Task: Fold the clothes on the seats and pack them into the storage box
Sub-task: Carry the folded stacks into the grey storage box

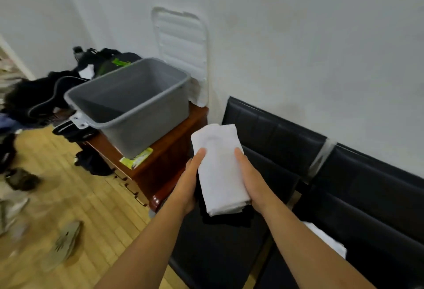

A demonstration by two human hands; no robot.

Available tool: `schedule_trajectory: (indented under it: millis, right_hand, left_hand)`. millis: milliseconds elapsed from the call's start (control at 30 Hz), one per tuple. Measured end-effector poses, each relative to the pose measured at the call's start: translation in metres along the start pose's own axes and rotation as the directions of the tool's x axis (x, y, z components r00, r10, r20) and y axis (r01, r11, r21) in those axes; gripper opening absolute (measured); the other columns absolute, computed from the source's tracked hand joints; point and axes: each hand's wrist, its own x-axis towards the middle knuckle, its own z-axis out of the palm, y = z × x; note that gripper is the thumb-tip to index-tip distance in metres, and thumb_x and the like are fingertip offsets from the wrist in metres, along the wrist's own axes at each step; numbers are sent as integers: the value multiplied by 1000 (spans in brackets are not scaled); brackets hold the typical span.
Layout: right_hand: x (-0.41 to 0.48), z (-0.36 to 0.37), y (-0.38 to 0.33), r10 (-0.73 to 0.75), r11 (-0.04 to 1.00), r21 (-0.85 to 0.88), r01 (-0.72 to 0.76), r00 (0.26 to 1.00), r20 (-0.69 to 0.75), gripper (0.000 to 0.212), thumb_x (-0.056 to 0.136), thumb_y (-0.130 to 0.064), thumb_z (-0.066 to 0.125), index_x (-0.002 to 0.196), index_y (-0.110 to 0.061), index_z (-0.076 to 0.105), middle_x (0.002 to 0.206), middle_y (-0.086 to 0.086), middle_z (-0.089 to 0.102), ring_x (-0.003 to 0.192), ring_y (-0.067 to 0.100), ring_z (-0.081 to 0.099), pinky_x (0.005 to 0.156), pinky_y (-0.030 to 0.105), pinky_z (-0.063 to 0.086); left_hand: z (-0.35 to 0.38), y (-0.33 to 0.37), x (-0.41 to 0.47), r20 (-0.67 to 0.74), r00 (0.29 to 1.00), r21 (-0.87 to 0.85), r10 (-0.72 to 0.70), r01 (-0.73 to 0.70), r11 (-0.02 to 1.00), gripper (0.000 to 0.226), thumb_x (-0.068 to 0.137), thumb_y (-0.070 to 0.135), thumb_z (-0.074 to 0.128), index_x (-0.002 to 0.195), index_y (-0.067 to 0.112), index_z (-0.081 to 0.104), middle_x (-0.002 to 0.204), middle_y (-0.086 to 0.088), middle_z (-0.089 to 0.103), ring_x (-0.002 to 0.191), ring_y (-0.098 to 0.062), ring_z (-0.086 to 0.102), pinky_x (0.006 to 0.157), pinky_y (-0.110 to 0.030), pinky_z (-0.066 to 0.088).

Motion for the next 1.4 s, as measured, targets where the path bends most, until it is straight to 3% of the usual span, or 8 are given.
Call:
schedule_trajectory:
  millis: [67,233,500,567,767,1000,1233,1400]
  right_hand:
    - [9,18,-23,-28,1000,15,28,999,31,45,93,-67,48,119,-33,61,109,-4,73,100,17,70,81,33,54]
    - [55,95,-89,-84,996,-2,84,994,74,68,84,-76,53,132,-28,57,115,1,74,105,23,71,102,46,52]
    - [157,233,-178,-141,988,-52,145,988,67,62,83,-75,56,123,-28,62,109,1,76,103,22,72,100,42,54]
    - [172,249,-191,-130,988,-76,136,988,80,58,85,-73,57,118,-26,66,106,1,77,102,22,72,101,42,53]
    - [224,286,-224,-85,985,-145,90,995,46,51,88,-69,57,111,-25,69,101,0,78,100,22,73,95,37,56]
    - [293,309,-251,-89,963,-254,96,995,37,52,88,-69,57,110,-22,69,102,2,77,97,22,73,96,38,55]
    - [385,340,-267,-49,962,-267,53,999,23,66,79,-74,63,119,-21,67,105,5,77,99,27,73,98,44,55]
    - [474,359,-271,-25,955,-298,4,997,-68,76,73,-79,62,123,-21,66,110,4,75,100,25,73,97,43,55]
  left_hand:
    - [-8,29,2,-31,999,-34,34,-35,999,109,43,80,82,137,35,49,120,-4,71,110,-31,68,99,-54,51]
    - [-58,119,25,-25,989,-86,144,-146,986,104,51,75,82,138,27,52,120,-6,71,107,-29,70,97,-49,53]
    - [-166,250,99,109,976,-162,187,-168,972,56,88,61,58,126,20,62,116,-9,73,104,-27,71,92,-44,54]
    - [-182,264,115,133,977,-174,169,-144,974,54,89,62,55,123,21,63,113,-8,74,102,-25,72,89,-43,54]
    - [-217,292,177,151,979,-217,140,-106,970,64,85,69,55,129,23,61,120,-8,72,112,-28,68,106,-49,46]
    - [-231,312,229,111,984,-296,142,-104,950,65,86,70,53,131,22,60,120,-8,72,111,-29,68,103,-49,49]
    - [-260,347,302,86,989,-314,118,-86,945,64,91,67,48,133,20,59,119,-10,72,109,-28,69,99,-46,52]
    - [-291,361,394,112,993,-295,20,14,955,66,87,68,56,133,21,57,121,-10,71,111,-30,68,102,-49,49]
